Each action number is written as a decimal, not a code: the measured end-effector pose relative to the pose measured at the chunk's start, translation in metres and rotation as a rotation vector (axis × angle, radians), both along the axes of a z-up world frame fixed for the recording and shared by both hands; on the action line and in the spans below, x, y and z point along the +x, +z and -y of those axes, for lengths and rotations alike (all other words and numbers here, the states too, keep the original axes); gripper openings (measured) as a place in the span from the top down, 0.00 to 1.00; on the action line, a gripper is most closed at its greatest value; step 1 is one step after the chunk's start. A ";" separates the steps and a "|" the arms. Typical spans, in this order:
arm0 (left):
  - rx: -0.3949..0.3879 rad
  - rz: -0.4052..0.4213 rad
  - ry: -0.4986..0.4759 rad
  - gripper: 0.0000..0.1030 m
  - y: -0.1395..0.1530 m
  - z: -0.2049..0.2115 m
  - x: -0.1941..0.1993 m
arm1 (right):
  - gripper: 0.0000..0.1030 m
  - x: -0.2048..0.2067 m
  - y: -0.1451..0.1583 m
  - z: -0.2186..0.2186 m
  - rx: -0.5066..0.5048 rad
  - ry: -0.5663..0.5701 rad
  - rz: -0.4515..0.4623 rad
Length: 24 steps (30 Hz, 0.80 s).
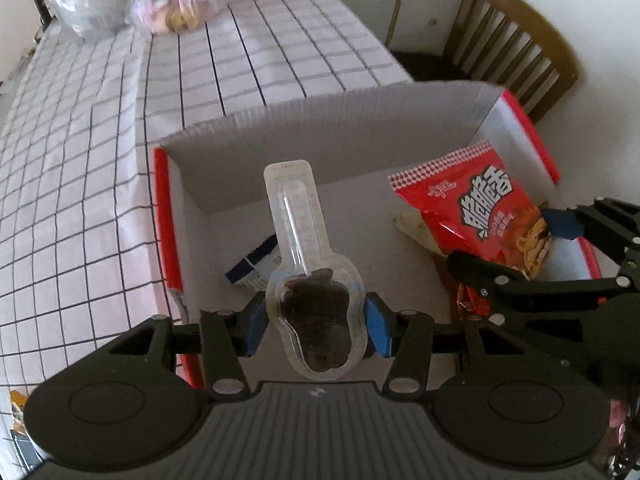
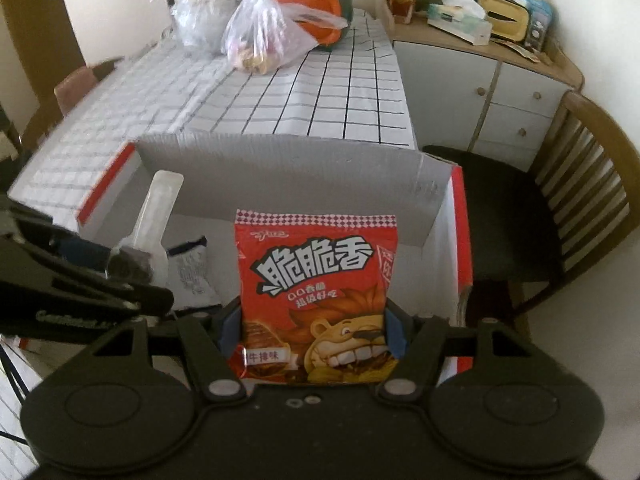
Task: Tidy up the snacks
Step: 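Open both tools to drop the blister pack and red bag into the box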
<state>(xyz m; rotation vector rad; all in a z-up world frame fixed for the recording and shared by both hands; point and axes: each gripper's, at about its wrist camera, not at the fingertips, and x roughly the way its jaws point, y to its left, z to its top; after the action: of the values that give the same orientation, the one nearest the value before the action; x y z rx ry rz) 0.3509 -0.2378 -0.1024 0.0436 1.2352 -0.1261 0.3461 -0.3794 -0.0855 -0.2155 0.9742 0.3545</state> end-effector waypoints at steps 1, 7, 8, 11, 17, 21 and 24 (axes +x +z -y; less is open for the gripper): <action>0.001 -0.014 -0.002 0.51 -0.004 0.001 0.004 | 0.35 0.001 -0.002 -0.001 -0.015 0.014 0.000; 0.028 -0.070 0.011 0.51 -0.023 0.002 0.015 | 0.34 0.004 -0.013 -0.009 -0.093 0.060 -0.007; 0.033 -0.073 0.012 0.51 -0.024 0.003 0.016 | 0.34 0.005 -0.015 -0.010 -0.096 0.060 -0.010; 0.032 -0.077 0.014 0.51 -0.026 0.005 0.019 | 0.34 0.006 -0.016 -0.010 -0.100 0.059 -0.009; 0.029 -0.071 0.020 0.51 -0.024 0.005 0.020 | 0.31 0.005 -0.016 -0.008 -0.092 0.050 -0.004; 0.022 -0.046 0.018 0.50 -0.017 0.002 0.016 | 0.23 0.001 -0.009 -0.004 -0.063 0.031 0.015; 0.004 -0.023 0.027 0.47 -0.008 -0.003 0.011 | 0.22 -0.004 -0.001 0.000 -0.042 0.023 0.028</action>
<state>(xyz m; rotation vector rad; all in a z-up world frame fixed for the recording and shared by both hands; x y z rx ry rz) 0.3619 -0.2348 -0.1109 0.0292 1.2587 -0.1004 0.3425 -0.3793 -0.0866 -0.2694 0.9530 0.3514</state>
